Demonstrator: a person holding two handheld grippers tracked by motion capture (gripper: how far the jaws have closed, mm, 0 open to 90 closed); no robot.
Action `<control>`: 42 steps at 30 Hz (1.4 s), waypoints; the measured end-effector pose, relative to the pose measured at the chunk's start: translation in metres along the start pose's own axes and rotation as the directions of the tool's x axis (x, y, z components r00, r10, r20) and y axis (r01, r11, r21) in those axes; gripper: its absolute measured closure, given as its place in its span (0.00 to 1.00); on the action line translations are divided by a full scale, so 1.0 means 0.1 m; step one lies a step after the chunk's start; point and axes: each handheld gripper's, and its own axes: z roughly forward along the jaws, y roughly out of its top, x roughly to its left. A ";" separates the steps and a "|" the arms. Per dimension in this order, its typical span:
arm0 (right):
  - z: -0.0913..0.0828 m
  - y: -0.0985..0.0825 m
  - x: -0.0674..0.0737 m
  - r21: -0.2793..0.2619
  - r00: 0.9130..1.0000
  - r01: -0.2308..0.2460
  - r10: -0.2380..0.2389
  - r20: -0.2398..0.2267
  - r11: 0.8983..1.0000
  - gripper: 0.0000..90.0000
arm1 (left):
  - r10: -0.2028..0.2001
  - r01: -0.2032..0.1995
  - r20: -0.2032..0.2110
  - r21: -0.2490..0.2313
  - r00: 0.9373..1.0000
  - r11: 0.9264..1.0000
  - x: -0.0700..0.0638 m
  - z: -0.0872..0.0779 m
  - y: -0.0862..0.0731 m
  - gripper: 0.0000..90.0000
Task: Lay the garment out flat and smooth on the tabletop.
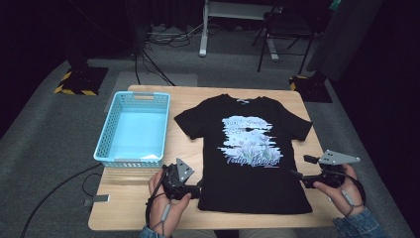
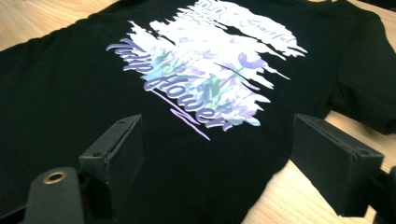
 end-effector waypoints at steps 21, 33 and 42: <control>-0.04 -0.35 -0.22 0.053 0.999 -0.010 0.008 0.044 0.999 0.20 | -0.049 0.051 -0.036 0.038 0.998 0.998 0.40 -0.05 -0.41 0.13; -0.03 -0.57 -0.30 0.086 0.998 -0.039 0.035 0.058 0.996 0.19 | -0.076 0.077 -0.032 0.058 0.997 0.995 0.53 -0.08 -0.58 0.13; -0.06 -0.74 -0.30 0.107 0.997 -0.062 0.056 0.058 0.992 0.19 | -0.088 0.091 -0.033 0.079 0.996 0.993 0.62 -0.12 -0.72 0.13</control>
